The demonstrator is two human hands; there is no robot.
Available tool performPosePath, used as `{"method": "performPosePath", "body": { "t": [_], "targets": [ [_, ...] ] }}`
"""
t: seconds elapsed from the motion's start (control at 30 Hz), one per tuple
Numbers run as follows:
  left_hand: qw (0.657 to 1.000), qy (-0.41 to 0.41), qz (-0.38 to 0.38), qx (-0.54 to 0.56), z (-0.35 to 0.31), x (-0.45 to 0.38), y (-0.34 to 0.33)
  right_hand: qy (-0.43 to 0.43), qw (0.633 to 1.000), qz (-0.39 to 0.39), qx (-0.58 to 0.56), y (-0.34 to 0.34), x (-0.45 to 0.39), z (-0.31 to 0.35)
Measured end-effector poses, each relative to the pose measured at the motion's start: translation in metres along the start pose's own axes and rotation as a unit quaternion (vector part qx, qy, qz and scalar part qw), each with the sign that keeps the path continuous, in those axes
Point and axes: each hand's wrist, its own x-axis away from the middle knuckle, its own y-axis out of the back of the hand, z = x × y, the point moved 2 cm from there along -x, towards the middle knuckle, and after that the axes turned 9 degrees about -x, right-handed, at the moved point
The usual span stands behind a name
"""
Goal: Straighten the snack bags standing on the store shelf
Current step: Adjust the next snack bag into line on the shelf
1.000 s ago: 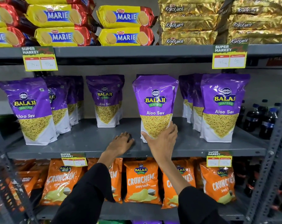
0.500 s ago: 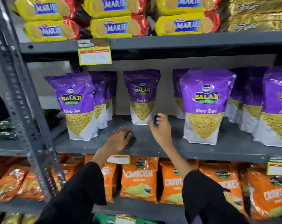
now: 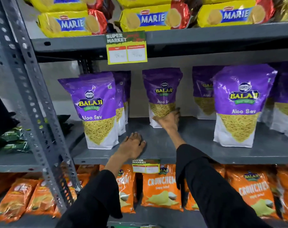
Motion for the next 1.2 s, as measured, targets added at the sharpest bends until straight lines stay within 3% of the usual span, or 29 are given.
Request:
{"method": "performPosePath", "body": {
  "t": [0.67, 1.2],
  "targets": [
    [0.999, -0.016, -0.018, -0.025, 0.004, 0.0, -0.007, 0.001, 0.996, -0.051, 0.068, -0.011, 0.013, -0.001],
    [0.999, 0.0, 0.027, -0.035, -0.004, 0.009, 0.003, 0.041, 0.995, -0.04, 0.077, 0.022, 0.081, -0.006]
  ]
}}
